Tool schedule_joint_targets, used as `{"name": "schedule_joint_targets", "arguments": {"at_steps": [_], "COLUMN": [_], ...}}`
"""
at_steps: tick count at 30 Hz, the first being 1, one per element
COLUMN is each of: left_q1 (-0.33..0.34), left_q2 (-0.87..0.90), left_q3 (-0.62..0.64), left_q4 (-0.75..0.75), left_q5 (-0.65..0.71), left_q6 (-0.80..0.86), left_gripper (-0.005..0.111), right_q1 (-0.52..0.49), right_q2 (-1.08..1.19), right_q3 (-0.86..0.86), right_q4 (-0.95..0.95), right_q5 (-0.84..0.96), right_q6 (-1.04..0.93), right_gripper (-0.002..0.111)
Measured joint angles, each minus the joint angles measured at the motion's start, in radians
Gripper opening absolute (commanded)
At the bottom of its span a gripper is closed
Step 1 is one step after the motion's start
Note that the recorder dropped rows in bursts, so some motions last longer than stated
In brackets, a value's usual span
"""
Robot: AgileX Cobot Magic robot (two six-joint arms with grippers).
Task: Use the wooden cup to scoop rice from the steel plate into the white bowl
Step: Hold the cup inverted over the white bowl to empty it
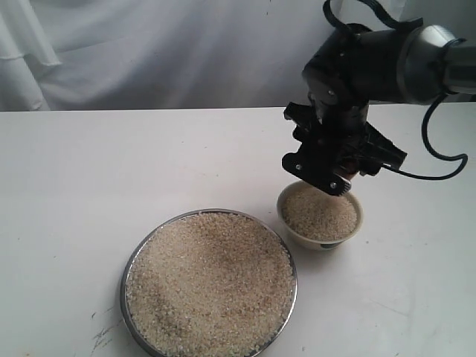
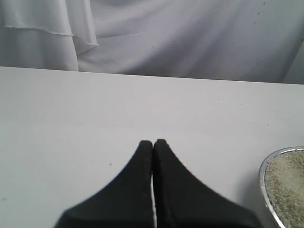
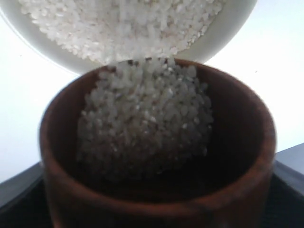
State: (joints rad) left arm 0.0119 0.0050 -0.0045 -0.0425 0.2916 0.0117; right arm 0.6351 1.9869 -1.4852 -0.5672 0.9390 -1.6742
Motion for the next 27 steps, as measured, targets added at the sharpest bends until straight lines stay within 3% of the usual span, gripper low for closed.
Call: {"name": "schedule_joint_targets", "arguments": {"at_steps": [27], "left_q1": [0.0], "left_q2": [0.0], "left_q3": [0.0], "left_q4": [0.0], "left_q5": [0.0], "left_q6": [0.0], "left_gripper": [0.0], "right_q1": [0.062], "right_q2": [-0.002], "right_q3": [0.0], "right_q4": [-0.202], "right_q5": [0.05], "right_q6": [0.078], "right_gripper": [0.0]}}
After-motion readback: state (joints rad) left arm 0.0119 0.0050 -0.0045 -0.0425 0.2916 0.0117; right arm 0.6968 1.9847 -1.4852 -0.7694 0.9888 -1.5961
